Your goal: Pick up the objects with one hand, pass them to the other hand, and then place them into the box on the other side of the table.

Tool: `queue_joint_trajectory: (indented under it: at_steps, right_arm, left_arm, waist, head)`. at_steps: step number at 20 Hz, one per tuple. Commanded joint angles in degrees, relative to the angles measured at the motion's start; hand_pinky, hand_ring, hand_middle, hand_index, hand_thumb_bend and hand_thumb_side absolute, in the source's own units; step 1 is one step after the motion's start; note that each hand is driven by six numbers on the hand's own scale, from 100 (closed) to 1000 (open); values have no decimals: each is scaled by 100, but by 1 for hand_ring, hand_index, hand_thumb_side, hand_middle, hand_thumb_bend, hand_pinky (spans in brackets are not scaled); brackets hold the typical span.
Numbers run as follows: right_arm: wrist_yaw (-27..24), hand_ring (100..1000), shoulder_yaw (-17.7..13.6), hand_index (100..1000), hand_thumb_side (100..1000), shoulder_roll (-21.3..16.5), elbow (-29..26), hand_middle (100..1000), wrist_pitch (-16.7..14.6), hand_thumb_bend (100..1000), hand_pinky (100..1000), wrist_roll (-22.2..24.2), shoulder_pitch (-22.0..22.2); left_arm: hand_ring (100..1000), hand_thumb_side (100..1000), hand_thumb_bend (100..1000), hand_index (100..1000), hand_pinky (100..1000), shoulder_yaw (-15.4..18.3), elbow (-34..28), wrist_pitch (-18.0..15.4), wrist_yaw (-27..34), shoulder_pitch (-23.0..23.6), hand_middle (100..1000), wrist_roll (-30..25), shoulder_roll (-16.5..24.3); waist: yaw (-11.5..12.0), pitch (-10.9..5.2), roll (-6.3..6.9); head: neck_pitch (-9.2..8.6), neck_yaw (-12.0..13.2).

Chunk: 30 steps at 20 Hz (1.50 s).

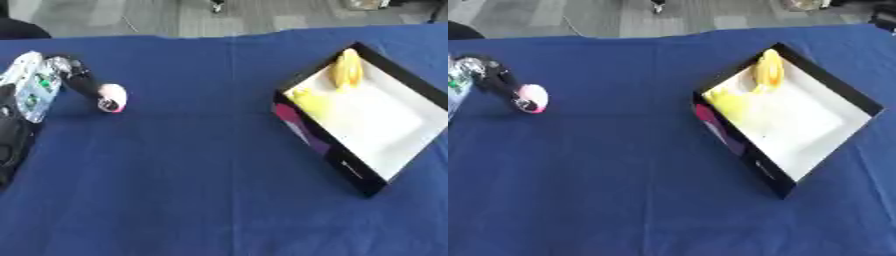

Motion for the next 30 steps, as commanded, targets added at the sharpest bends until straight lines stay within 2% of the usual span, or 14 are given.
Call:
queue_joint_trajectory:
  at_steps: [1, 8, 12, 15, 22, 30]
  right_arm:
    - [68, 1000, -29, 1000, 590, -138, -3, 1000, -14, 100, 1000, 34, -87]
    - [98, 1000, -21, 1000, 589, -126, 10, 1000, -33, 100, 1000, 70, -90]
    - [119, 1000, -22, 1000, 580, -121, 18, 1000, -43, 100, 1000, 78, -72]
    - [121, 1000, -22, 1000, 577, -121, 21, 1000, -46, 100, 1000, 85, -70]
    - [111, 1000, -19, 1000, 573, -136, 24, 1000, -64, 100, 1000, 97, -44]
    - [24, 1000, -27, 1000, 566, -180, 16, 1000, -88, 100, 1000, 86, -1]
  left_arm:
    - [875, 223, 540, 781, 885, 19, -26, 451, -62, -90, 795, -442, 41]
    - [873, 186, 475, 759, 882, 14, 69, 464, -22, -61, 793, -409, -26]
    - [863, 132, 290, 706, 873, 5, 103, 412, -6, -59, 777, -479, -51]
    - [853, 136, 216, 677, 869, -9, 86, 371, 40, -67, 766, -535, -52]
    - [821, 133, 170, 648, 848, -57, -122, 328, 106, -95, 748, -540, 15]
    - [810, 103, 125, 630, 839, -129, -765, 505, 222, -132, 733, -400, 187]
  waist:
    - [-6, 17, 12]
    - [-31, 20, 13]
    - [-41, 21, 12]
    - [-42, 15, 11]
    - [-32, -18, -2]
    - [-1, -98, -28]
  head:
    - [-13, 20]
    - [-13, 29]
    - [-13, 43]
    - [-13, 45]
    - [-13, 60]
    - [-13, 81]
